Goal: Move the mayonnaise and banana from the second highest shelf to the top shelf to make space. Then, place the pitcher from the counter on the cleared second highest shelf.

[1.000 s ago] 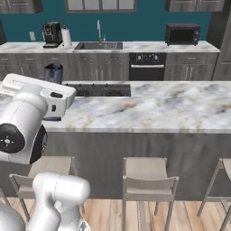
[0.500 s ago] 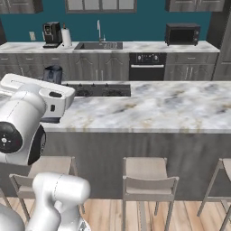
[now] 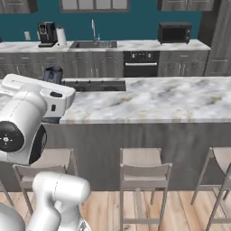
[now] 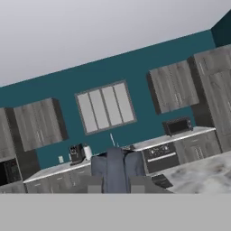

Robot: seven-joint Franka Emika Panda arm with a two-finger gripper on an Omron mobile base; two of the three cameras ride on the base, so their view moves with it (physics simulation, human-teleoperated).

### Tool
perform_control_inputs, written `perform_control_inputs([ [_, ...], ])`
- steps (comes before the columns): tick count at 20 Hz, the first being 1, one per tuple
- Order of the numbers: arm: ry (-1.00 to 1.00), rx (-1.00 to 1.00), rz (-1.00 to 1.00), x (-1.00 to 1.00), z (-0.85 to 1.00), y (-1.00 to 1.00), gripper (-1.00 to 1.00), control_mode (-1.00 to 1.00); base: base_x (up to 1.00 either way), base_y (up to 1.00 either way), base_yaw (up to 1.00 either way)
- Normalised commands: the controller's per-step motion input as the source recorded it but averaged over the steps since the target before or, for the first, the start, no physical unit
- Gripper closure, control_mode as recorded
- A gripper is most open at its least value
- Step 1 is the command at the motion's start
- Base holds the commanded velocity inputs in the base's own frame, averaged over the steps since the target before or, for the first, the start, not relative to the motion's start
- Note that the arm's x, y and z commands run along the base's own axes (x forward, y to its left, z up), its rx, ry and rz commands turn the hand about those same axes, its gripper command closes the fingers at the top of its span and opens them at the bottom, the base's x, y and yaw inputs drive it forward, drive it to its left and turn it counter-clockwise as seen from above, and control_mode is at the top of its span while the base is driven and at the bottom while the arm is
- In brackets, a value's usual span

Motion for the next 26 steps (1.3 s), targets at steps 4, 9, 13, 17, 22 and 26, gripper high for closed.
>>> perform_control_inputs([
  [4, 0.0, 0.0, 0.0, 0.0, 0.0, 0.0, 1.0, 1.0, -0.81, -0.46, -0.43],
  [9, 0.0, 0.0, 0.0, 0.0, 0.0, 0.0, 1.0, 1.0, -0.14, -0.74, -0.62],
  [13, 0.0, 0.0, 0.0, 0.0, 0.0, 0.0, 1.0, 1.0, 0.03, -0.73, -0.73],
  [17, 0.0, 0.0, 0.0, 0.0, 0.0, 0.0, 1.0, 1.0, 0.1, -0.6, -0.74],
  [22, 0.0, 0.0, 0.0, 0.0, 0.0, 0.0, 1.0, 1.0, 0.32, -0.42, -0.7],
  [26, 0.0, 0.0, 0.0, 0.0, 0.0, 0.0, 1.0, 1.0, 0.41, -0.36, -0.69],
])
